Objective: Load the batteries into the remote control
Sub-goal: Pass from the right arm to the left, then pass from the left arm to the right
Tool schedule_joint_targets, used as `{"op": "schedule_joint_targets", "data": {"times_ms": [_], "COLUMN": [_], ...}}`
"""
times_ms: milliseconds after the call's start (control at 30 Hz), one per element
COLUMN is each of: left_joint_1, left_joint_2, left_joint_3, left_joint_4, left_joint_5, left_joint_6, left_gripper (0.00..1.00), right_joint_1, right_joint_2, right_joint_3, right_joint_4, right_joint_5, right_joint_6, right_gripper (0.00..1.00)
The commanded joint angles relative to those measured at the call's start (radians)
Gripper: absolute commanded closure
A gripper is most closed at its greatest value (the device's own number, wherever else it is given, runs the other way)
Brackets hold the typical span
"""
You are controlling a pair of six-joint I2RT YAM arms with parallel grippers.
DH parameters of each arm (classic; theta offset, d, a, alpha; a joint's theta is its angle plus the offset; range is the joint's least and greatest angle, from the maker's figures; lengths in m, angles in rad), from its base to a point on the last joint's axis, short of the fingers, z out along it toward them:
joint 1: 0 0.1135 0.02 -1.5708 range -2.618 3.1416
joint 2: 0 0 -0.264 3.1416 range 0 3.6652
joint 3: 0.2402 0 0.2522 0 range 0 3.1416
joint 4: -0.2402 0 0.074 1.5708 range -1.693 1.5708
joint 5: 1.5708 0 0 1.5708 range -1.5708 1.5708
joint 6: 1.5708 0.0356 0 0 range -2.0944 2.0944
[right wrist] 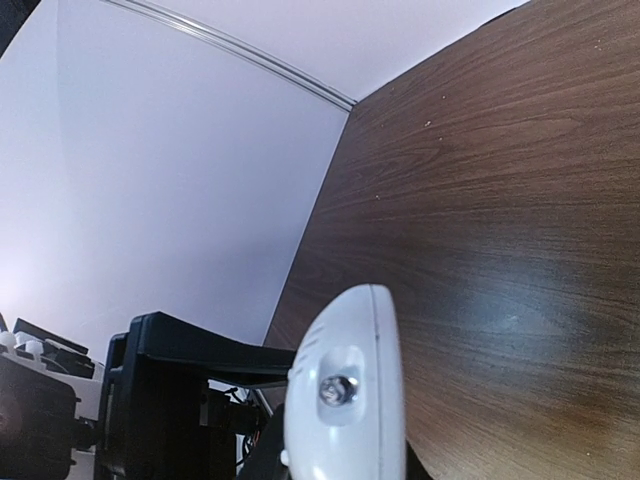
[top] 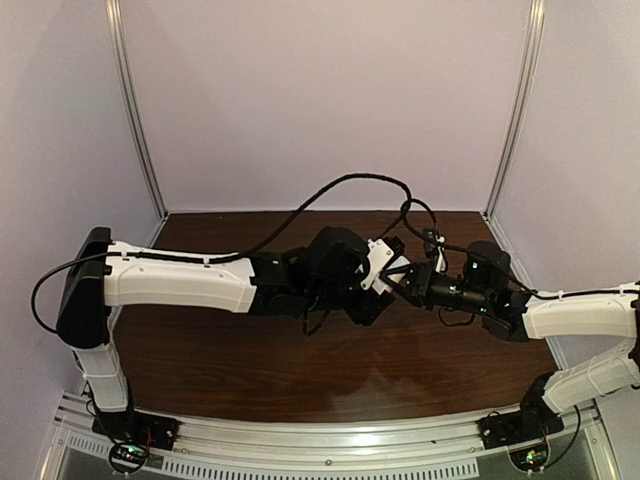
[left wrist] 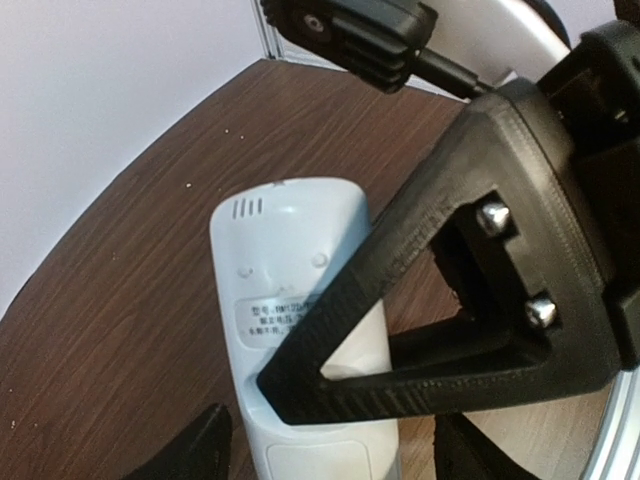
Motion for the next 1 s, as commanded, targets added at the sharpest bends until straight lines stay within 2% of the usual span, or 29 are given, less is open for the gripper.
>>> {"op": "schedule_joint_targets", "data": {"times_ms": [0,167,367,500,667,800,900,967], "left_joint_1": [0.022,0.044,0.065,0.069,0.096,0.143,0.165,0.173], "left_joint_2": [0.022,0.025,0.027,0.018,-0.021,-0.096,-0.152,-0.171], "left_joint_3": [0.051,0.062,0.065,0.067,0.033,-0.049,-0.103,-0.099], "left_joint_4": [-0.039,-0.05,-0.071,-0.074,-0.026,0.078,0.171,0.17], "left_joint_5": [-0.001,0.034,0.076,0.102,0.28,0.475,0.61,0.671], "left_joint_6": [-0.035,-0.057,-0.075,-0.075,-0.049,-0.051,-0.038,-0.015], "left_gripper": [0.33,0.52,0.59,0.64,0.7,0.71,0.71,0.73], "right_joint_1": [0.009,0.01,0.01,0.009,-0.008,-0.037,-0.043,-0.043], "right_joint_2": [-0.027,-0.028,-0.031,-0.034,-0.077,-0.12,-0.154,-0.186], "right_joint_3": [0.014,0.015,0.023,0.036,0.075,0.098,0.112,0.117], "right_joint_4": [0.014,0.013,0.005,-0.005,-0.073,-0.115,-0.116,-0.107], "right_joint_5": [0.008,0.004,0.004,-0.01,-0.021,-0.052,-0.081,-0.093], "right_joint_6": [-0.016,-0.02,-0.023,-0.037,-0.121,-0.203,-0.29,-0.345], "right_gripper": [0.96,0.95,0.9,0.69,0.36,0.2,0.14,0.02]}}
